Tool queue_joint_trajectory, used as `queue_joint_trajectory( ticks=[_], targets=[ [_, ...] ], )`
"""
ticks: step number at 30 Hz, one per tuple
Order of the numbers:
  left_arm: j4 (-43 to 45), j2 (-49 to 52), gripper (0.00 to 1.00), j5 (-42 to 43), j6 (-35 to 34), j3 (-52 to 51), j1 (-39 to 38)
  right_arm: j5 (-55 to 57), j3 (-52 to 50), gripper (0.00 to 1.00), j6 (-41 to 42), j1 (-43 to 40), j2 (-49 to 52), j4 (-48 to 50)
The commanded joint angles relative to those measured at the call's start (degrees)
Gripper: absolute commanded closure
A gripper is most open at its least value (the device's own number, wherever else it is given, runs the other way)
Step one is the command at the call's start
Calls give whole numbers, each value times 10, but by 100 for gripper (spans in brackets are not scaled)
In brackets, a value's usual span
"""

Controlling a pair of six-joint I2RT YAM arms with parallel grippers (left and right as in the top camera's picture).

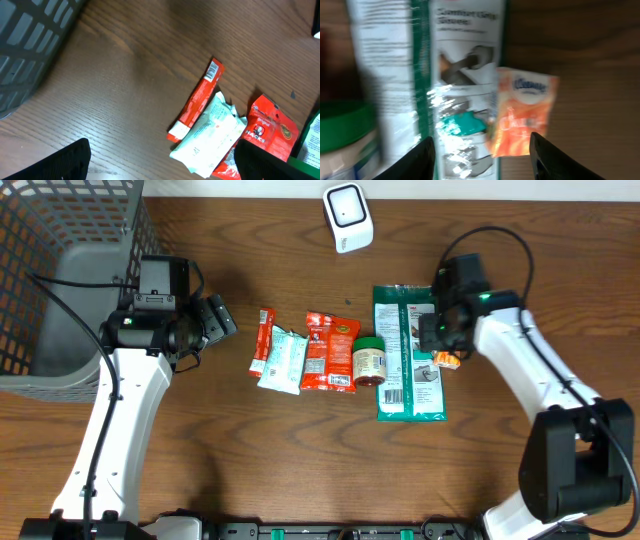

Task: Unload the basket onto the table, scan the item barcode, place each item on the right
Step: 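Move the Kleenex pack left beside the green glove packet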

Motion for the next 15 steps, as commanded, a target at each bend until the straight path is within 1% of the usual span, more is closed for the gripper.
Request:
queue_joint_trajectory(
  ticks=[1, 7, 9, 15],
  targets=[
    [-3, 1, 8, -7, 10, 6, 2, 156, -31, 45, 58, 23, -6, 21],
    [-3, 1, 8, -7, 10, 6, 2, 158, -82, 50, 57, 24, -6, 92],
    [-3, 1, 8, -7, 10, 6, 2, 157, -99, 53, 55, 24, -6, 120],
    [-3, 1, 8, -7, 10, 6, 2, 142, -111, 55, 49, 24, -6, 149]
  ],
)
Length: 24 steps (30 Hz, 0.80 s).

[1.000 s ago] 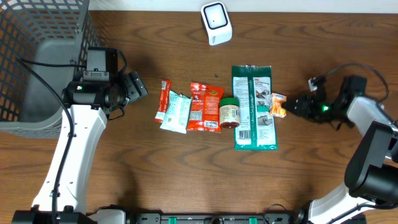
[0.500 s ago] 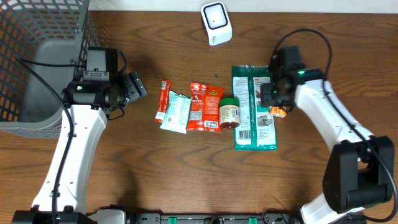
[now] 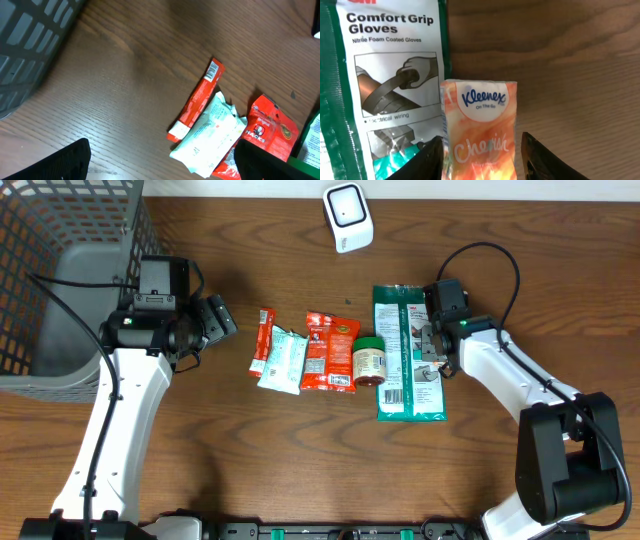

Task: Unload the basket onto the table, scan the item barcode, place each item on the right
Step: 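Move the Kleenex pack left beside the green glove packet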

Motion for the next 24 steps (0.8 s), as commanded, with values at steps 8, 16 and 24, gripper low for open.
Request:
queue_joint_trajectory(
  ticks=[8, 16, 24],
  targets=[
    [-3, 1, 8, -7, 10, 6, 2, 4, -5, 57, 5, 12, -6, 16],
    [-3, 1, 8, -7, 10, 6, 2, 5, -17, 60, 5, 13, -6, 23],
    [-3, 1, 8, -7, 10, 6, 2, 18, -35, 63, 5, 12, -6, 50]
  ],
)
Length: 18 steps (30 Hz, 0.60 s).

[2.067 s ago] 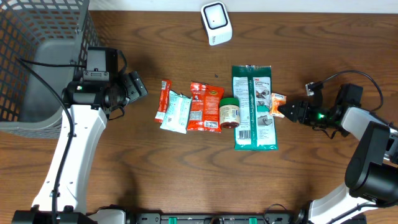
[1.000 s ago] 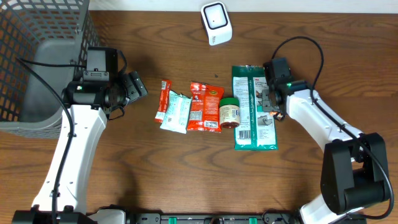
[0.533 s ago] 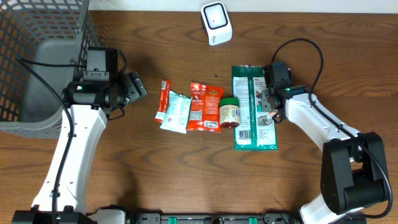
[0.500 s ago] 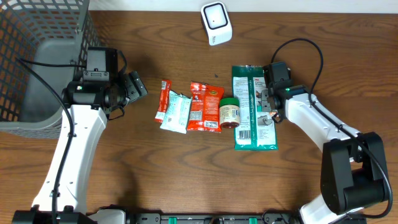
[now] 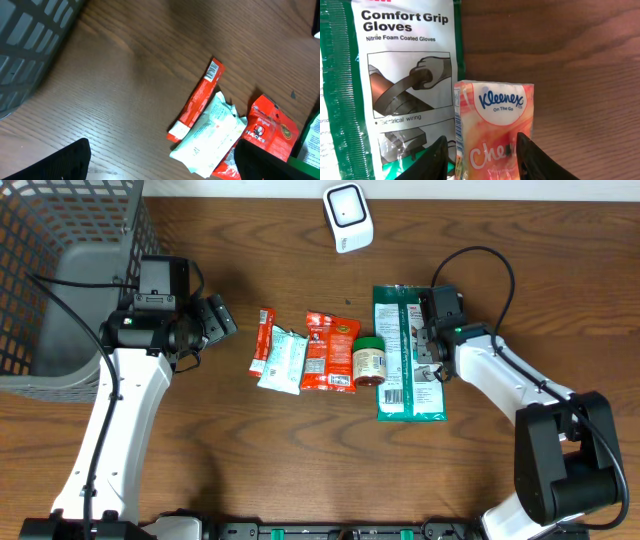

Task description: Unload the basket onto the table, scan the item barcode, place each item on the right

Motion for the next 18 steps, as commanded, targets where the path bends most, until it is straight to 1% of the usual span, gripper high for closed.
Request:
queue_joint_trajectory(
  ticks=[1, 5, 15, 18],
  targets=[
    [-3, 1, 8, -7, 10, 6, 2, 22, -7, 66, 5, 1, -6, 4],
    [-3, 1, 8, -7, 10, 6, 2, 24, -7, 71, 5, 1, -6, -3],
    [-3, 1, 8, -7, 10, 6, 2, 24, -18, 70, -6, 1, -6, 2],
    [-3, 1, 8, -7, 10, 6, 2, 24, -28, 67, -5, 1, -6, 8]
  ],
)
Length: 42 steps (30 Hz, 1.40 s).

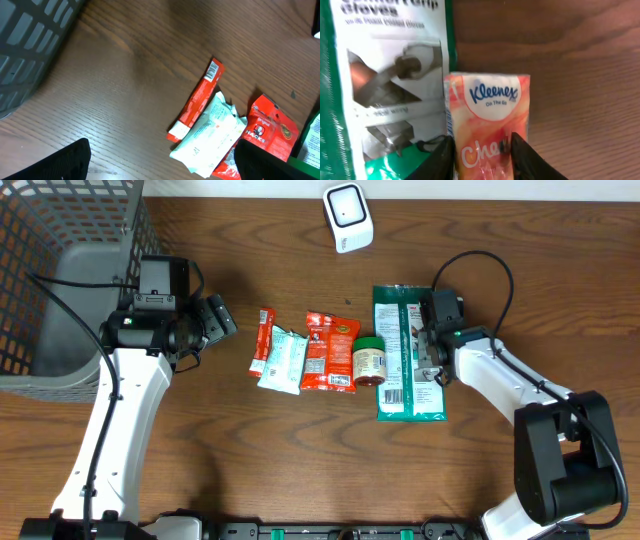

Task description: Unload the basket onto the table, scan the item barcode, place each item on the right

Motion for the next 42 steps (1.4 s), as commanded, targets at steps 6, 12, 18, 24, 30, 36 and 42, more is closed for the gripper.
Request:
queue_joint_trajectory(
  ticks=[6, 12, 18, 24, 30, 36, 42],
  targets=[
    [-3, 1, 8, -7, 10, 6, 2, 14, -13, 92, -14, 1, -11, -11],
    [-3, 1, 8, -7, 10, 6, 2, 10, -9, 99, -16, -4, -61, -13],
    [-3, 1, 8, -7, 10, 6, 2, -90, 6, 99, -16, -36, -190, -42],
    [-3, 1, 8, -7, 10, 6, 2, -264, 6, 82, -56, -135, -276, -87],
    [-3, 1, 8, -7, 10, 6, 2, -259, 6, 59, -98, -141, -237, -116],
    [-3, 1, 8, -7, 10, 6, 2, -177, 15, 55, -97, -96, -143, -108],
    [-3, 1, 8, -7, 10, 6, 2, -68, 34, 55, -118, -59, -52, -113]
  ],
)
